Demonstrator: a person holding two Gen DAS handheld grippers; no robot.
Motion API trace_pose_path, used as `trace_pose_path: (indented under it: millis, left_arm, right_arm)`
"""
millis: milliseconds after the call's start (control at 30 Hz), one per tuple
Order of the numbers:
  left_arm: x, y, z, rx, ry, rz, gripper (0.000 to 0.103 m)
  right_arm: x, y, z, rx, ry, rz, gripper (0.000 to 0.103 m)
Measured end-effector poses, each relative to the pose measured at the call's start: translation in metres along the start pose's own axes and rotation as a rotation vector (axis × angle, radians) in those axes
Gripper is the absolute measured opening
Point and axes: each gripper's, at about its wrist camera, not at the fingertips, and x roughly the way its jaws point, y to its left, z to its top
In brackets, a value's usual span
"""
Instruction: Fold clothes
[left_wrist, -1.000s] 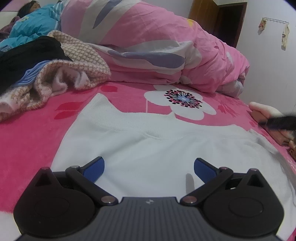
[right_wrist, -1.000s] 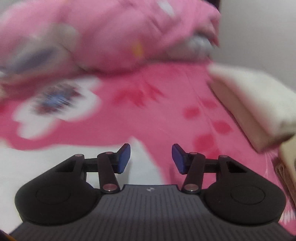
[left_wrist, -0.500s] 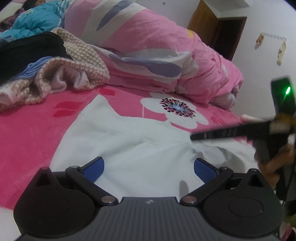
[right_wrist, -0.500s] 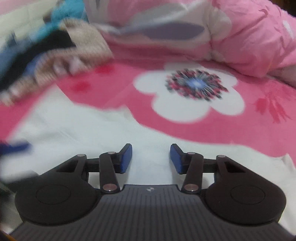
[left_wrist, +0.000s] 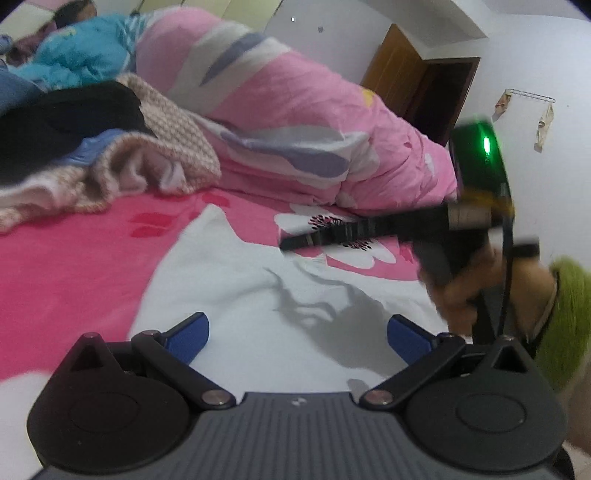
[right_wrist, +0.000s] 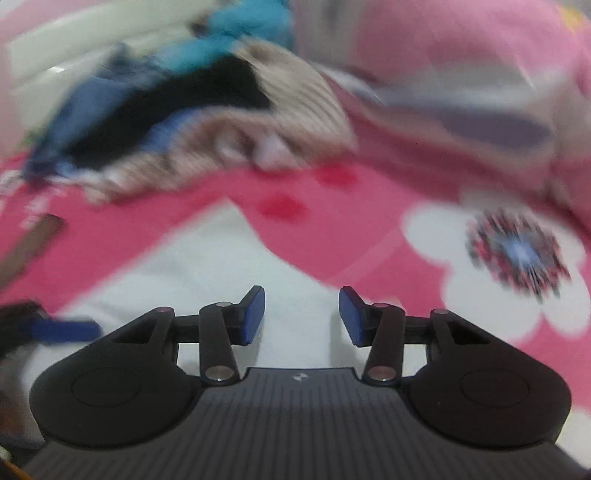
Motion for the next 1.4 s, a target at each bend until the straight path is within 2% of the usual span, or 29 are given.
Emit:
trace_pose_path:
  millis: [67, 133, 200, 233, 300, 400, 567, 633, 700, 767, 833, 933, 1033, 1133, 1233, 1333, 1367, 1400]
  left_arm:
    - [-0.009, 0.003, -0.007, 0.006, -0.017, 0.013, 0.103]
    - [-0.016, 0.005, -0.013, 0.014, -0.034, 0.021, 0.103]
    - [-0.017, 0.007, -0.014, 0.010, -0.042, 0.016, 0.103]
    - [-0.016, 0.008, -0.014, 0.005, -0.045, 0.014, 0.103]
    - [-0.016, 0.011, -0.015, -0.004, -0.051, 0.008, 0.103]
    - [-0.016, 0.014, -0.016, -0.012, -0.058, -0.001, 0.103]
    - [-0.016, 0.017, -0.017, -0.024, -0.067, -0.015, 0.103]
    - [-0.015, 0.018, -0.017, -0.026, -0.068, -0.018, 0.103]
    - [-0.015, 0.019, -0.017, -0.028, -0.069, -0.020, 0.103]
    - [-0.015, 0.019, -0.017, -0.028, -0.070, -0.021, 0.103]
    - [-0.015, 0.019, -0.018, -0.028, -0.072, -0.021, 0.103]
    - [-0.015, 0.019, -0.018, -0.028, -0.074, -0.022, 0.103]
    - [-0.015, 0.019, -0.019, -0.028, -0.076, -0.023, 0.103]
    - [-0.016, 0.019, -0.019, -0.032, -0.077, -0.027, 0.103]
    - [-0.017, 0.020, -0.019, -0.040, -0.077, -0.033, 0.103]
    - [-0.017, 0.020, -0.019, -0.044, -0.078, -0.036, 0.103]
    - [-0.017, 0.020, -0.019, -0.045, -0.078, -0.036, 0.103]
    - [-0.017, 0.020, -0.019, -0.050, -0.077, -0.037, 0.103]
  right_arm:
    - [0.002, 0.013, 0.012, -0.018, -0.020, 0.081, 0.044]
    - [0.027, 0.026, 0.019, -0.042, 0.012, 0.124, 0.042]
    - [0.067, 0.037, 0.020, -0.056, 0.077, 0.120, 0.042]
    - [0.081, 0.041, 0.020, -0.058, 0.088, 0.121, 0.048]
    - [0.093, 0.044, 0.023, -0.051, 0.065, 0.124, 0.049]
    - [0.083, 0.048, 0.029, -0.061, 0.060, 0.107, 0.046]
    - [0.029, 0.031, 0.040, 0.024, -0.065, 0.122, 0.035]
    - [0.022, 0.025, 0.041, 0.037, -0.066, 0.095, 0.021]
    - [0.038, 0.026, 0.039, 0.034, -0.012, 0.085, 0.016]
    - [0.068, 0.033, 0.033, 0.025, 0.068, 0.080, 0.015]
    - [0.090, 0.041, 0.025, -0.009, 0.072, 0.062, 0.016]
    - [0.082, 0.027, 0.037, 0.104, 0.053, 0.088, 0.015]
    - [0.043, 0.025, 0.042, 0.080, -0.009, 0.054, 0.015]
    - [-0.008, 0.021, 0.032, 0.064, -0.041, 0.015, 0.015]
    - [-0.038, 0.013, 0.003, 0.090, -0.017, -0.043, 0.016]
    - [-0.024, -0.001, -0.035, 0.182, 0.075, -0.100, 0.017]
    - [-0.015, -0.005, -0.047, 0.216, 0.086, -0.102, 0.017]
    - [-0.012, -0.006, -0.056, 0.237, 0.048, -0.099, 0.017]
